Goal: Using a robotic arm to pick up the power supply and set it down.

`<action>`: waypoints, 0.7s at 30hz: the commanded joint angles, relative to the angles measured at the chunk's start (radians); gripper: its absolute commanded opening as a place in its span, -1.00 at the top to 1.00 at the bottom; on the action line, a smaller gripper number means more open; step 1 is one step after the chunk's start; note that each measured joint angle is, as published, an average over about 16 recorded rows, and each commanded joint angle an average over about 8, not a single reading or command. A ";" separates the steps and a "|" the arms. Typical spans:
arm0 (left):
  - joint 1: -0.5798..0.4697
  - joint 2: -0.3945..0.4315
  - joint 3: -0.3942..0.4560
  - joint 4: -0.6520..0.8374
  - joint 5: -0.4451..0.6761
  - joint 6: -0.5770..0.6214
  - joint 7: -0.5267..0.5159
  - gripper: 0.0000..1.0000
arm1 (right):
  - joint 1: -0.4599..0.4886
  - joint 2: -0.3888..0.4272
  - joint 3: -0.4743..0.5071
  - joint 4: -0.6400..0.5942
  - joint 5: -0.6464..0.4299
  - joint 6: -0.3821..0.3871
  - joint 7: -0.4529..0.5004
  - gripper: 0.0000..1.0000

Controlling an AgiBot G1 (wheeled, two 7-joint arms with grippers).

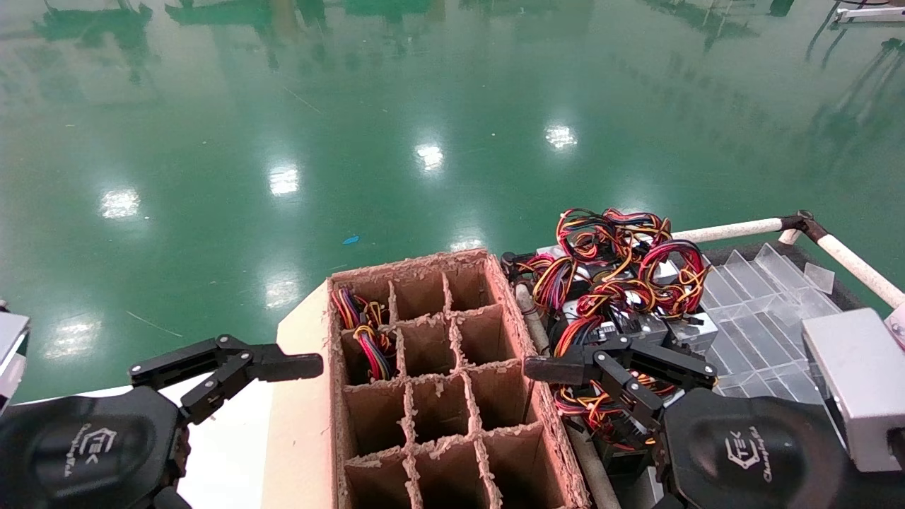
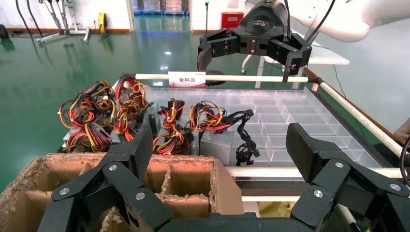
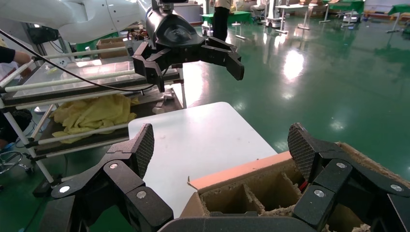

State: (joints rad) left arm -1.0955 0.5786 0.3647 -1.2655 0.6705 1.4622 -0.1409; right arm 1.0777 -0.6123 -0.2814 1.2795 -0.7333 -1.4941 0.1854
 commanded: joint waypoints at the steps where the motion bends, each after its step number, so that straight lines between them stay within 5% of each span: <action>1: 0.000 0.000 0.000 0.000 0.000 0.000 0.000 -1.00 | 0.000 0.000 0.000 0.000 0.000 0.000 0.000 -1.00; 21: 0.000 0.000 0.000 0.000 0.000 0.000 0.000 -1.00 | 0.000 0.000 0.000 0.000 0.000 0.000 0.000 -1.00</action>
State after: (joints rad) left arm -1.0955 0.5786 0.3647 -1.2655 0.6705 1.4622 -0.1409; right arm 1.0777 -0.6123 -0.2814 1.2797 -0.7333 -1.4941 0.1854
